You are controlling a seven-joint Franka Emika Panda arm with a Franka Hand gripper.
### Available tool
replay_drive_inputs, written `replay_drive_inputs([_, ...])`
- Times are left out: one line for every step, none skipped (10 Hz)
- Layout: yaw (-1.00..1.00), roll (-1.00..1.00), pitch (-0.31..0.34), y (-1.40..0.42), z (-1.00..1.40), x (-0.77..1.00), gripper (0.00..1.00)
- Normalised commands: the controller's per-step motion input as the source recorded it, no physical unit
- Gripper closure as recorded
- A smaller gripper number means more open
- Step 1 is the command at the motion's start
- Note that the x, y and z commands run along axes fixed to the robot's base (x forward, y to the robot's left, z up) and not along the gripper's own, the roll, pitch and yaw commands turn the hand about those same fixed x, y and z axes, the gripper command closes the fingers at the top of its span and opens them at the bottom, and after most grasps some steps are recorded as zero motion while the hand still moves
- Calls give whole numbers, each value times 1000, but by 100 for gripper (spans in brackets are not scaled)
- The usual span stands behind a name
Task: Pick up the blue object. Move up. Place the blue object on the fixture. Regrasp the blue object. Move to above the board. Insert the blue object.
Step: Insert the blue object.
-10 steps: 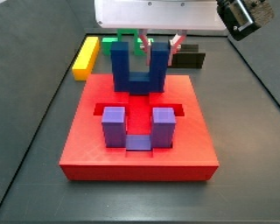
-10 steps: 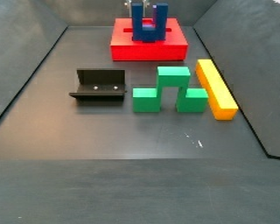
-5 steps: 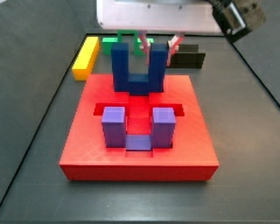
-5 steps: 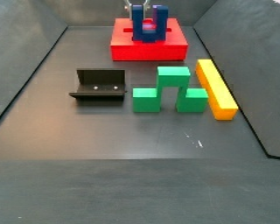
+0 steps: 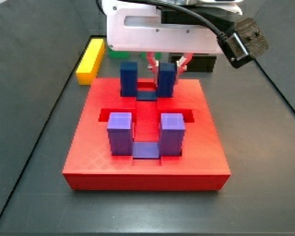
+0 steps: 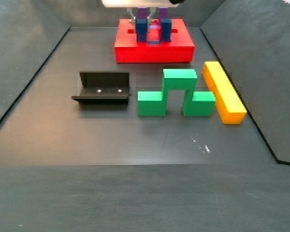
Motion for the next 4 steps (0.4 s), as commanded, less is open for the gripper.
replay_drive_inputs([49, 164, -77, -109, -517, 77, 100])
replay_drive_inputs([0, 63, -27, -40, -269, 0, 100])
replay_drive_inputs([0, 0, 0, 0, -89, 0, 100])
replay_drive_inputs([0, 16, 0, -40, -117, -57, 100])
